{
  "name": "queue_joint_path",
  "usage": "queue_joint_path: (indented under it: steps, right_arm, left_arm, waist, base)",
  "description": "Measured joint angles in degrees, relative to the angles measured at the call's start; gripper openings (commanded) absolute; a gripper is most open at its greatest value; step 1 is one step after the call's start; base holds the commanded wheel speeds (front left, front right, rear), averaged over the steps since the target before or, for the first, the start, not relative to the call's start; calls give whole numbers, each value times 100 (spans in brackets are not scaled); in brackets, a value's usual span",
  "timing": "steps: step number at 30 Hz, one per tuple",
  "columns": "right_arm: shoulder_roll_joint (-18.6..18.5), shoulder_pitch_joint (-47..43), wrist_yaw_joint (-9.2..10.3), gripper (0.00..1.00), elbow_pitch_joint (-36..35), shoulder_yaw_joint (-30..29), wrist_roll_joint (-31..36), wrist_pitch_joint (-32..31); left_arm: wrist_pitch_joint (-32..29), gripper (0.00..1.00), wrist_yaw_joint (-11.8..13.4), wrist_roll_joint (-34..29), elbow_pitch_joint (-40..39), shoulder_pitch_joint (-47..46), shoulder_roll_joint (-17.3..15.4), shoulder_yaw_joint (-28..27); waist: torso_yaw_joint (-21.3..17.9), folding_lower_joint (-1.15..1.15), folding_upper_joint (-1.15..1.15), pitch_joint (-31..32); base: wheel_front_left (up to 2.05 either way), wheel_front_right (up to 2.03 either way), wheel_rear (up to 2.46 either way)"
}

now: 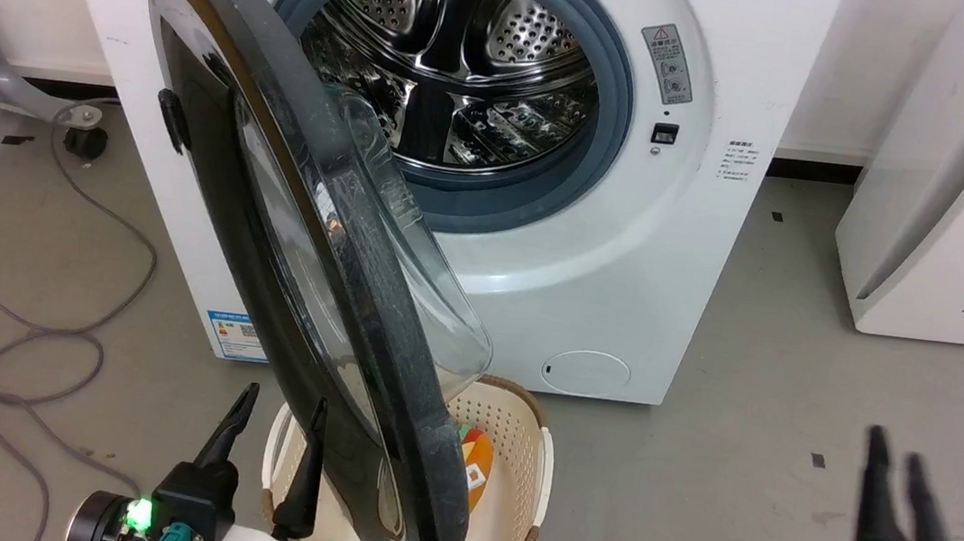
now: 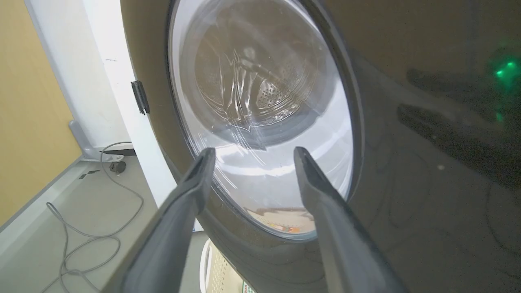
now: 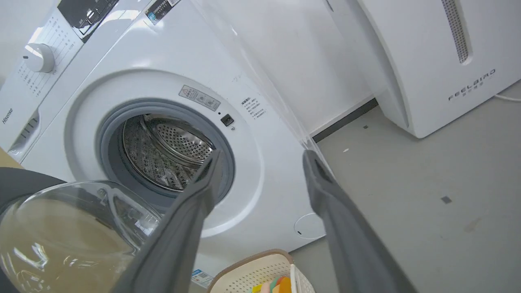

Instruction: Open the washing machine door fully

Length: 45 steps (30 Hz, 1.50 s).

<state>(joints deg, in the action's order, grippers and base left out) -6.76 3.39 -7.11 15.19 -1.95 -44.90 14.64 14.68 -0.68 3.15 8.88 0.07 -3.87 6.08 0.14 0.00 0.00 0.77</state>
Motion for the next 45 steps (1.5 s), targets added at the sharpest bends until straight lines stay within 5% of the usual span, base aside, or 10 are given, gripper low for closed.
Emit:
queue_joint_path:
  steps: [4,5,11,18,28,29,30,31,32,45]
  right_arm:
    - [163,-424,-1,100,-751,-563,1424,11]
    - [265,-702,-1,100,-1259,-802,2341,8]
    - [338,-1003,-8,100,-2234,-753,3634,-367]
    - [358,-1321,-8,100,-2658,-193,4185,-891]
    - [366,-1488,-9,100,-2129,-88,3971,-878]
    - [366,-1488,-9,100,-2097,-102,3943,-849]
    - [366,-1488,-9,100,-2068,-119,3902,-838]
    - [366,-1487,-9,100,-2038,-130,3884,-821]
    - [366,-1487,-9,100,-2017,-140,3877,-790]
    - [366,-1462,-9,100,-1890,-116,3767,-695]
  left_arm:
    - [0,100,1,7,23,6,1,-66]
    - [0,100,0,8,27,25,1,-113]
    - [0,100,0,8,42,73,2,-160]
    - [0,100,-35,5,100,97,3,-187]
    - [0,100,-102,-1,213,97,11,-170]
    - [0,93,-104,4,219,97,14,-171]
    - [0,40,-105,14,225,97,18,-178]
    - [0,40,-109,16,227,97,22,-179]
    - [0,6,-109,16,229,98,24,-186]
    - [0,0,-151,59,-271,85,59,-263]
  waist:
    - [22,0,0,34]
    - [43,0,0,53]
    - [29,0,0,73]
    - [5,0,0,101]
    - [63,0,0,123]
    - [63,0,0,125]
    - [59,0,0,130]
    - [55,0,0,134]
    - [51,0,0,137]
    - [43,0,0,133]
  base:
    - [0,0,0]
    - [0,0,0]
    - [0,0,0]
    - [0,0,0]
    - [0,0,0]
    - [0,0,0]
    - [0,0,0]
    - [0,0,0]
    - [0,0,0]
    - [0,0,0]
